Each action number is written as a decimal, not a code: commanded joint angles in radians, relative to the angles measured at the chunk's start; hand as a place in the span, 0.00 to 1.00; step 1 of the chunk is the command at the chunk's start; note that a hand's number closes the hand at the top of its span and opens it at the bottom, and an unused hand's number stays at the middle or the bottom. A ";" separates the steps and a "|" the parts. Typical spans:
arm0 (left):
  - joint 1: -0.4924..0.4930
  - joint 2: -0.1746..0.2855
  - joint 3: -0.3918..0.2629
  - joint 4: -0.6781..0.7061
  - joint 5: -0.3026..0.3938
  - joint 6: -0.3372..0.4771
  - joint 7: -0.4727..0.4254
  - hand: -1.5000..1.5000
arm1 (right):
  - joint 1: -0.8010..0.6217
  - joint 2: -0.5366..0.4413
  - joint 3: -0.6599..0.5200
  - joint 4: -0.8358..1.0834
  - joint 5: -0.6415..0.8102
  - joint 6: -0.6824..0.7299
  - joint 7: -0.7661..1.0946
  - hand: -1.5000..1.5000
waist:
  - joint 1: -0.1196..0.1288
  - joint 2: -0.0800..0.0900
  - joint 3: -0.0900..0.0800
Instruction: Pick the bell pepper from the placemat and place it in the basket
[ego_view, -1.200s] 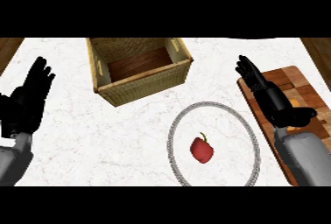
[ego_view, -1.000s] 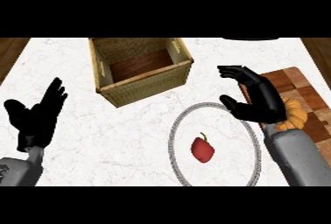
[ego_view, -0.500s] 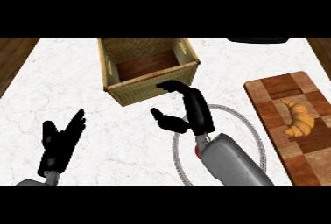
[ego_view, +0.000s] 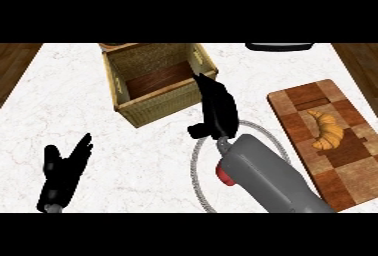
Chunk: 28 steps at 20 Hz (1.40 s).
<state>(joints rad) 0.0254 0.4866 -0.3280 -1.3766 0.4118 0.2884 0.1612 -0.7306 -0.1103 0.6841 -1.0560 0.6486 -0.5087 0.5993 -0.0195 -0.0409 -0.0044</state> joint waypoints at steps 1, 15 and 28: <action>0.073 -0.011 -0.023 0.024 0.009 0.000 0.026 0.50 | -0.140 -0.029 0.038 0.005 0.108 0.199 0.249 0.00 | -0.011 -0.012 -0.009; 0.092 -0.014 0.000 0.012 0.005 0.003 -0.001 0.50 | -0.402 0.062 -0.080 -0.175 -0.198 0.966 0.748 0.00 | -0.040 0.003 0.000; 0.129 -0.003 0.037 -0.012 0.023 -0.013 -0.006 0.50 | -0.314 -0.017 -0.081 -0.349 -0.295 0.996 0.858 0.00 | -0.040 0.015 0.004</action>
<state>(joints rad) 0.1107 0.4908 -0.2790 -1.4140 0.4218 0.2808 0.1215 -1.0767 -0.1081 0.6028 -1.3381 0.3690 0.3866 1.1936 -0.0641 -0.0364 0.0068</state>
